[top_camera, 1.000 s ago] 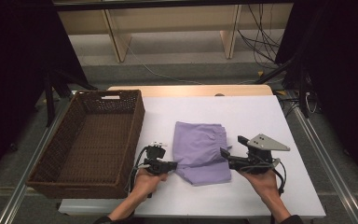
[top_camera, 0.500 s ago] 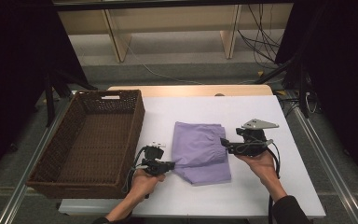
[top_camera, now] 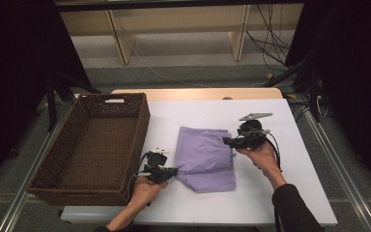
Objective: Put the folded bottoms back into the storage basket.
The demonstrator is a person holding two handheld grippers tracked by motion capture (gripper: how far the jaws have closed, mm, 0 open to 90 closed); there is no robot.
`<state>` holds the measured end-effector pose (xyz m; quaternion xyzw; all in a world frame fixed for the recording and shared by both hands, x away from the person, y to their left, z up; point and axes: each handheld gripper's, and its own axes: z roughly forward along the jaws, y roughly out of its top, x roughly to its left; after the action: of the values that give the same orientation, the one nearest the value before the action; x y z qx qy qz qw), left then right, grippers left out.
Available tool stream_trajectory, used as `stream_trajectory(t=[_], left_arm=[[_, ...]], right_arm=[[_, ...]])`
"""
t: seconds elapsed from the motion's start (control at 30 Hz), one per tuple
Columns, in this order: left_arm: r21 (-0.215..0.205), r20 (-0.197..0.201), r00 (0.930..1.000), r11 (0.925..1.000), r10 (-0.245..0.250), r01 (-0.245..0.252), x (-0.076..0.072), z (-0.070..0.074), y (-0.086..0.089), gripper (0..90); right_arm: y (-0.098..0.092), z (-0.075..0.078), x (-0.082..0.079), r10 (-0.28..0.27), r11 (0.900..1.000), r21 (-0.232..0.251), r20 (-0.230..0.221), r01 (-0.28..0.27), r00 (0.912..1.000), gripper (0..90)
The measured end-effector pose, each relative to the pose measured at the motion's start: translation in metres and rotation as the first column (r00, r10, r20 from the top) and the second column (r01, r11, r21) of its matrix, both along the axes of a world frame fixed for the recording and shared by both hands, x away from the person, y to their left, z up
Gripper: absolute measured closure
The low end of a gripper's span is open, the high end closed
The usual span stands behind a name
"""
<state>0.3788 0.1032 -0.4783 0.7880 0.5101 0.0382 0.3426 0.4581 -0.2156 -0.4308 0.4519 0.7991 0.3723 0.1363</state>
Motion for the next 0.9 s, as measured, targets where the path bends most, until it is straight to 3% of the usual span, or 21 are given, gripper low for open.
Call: stream_trajectory(t=[0.33, 0.57, 0.9], left_arm=[[-0.001, -0.002, 1.0, 1.0, 0.007, -0.007, 0.002, -0.001, 0.005, 88.1], [0.0, -0.004, 1.0, 1.0, 0.003, -0.003, 0.002, -0.001, 0.005, 88.1], [0.001, -0.006, 1.0, 1.0, 0.001, -0.001, 0.002, -0.001, 0.004, 88.0]], right_arm=[[0.006, -0.017, 0.028, -0.023, 0.999, -0.049, -0.11, 0.018, 0.9936, 31.3], [0.009, -0.024, 0.034, -0.024, 0.998, -0.067, -0.143, 0.014, 0.9895, 34.3], [0.011, -0.038, 0.044, -0.028, 0.997, -0.079, -0.217, 0.011, 0.9757, 34.9]])
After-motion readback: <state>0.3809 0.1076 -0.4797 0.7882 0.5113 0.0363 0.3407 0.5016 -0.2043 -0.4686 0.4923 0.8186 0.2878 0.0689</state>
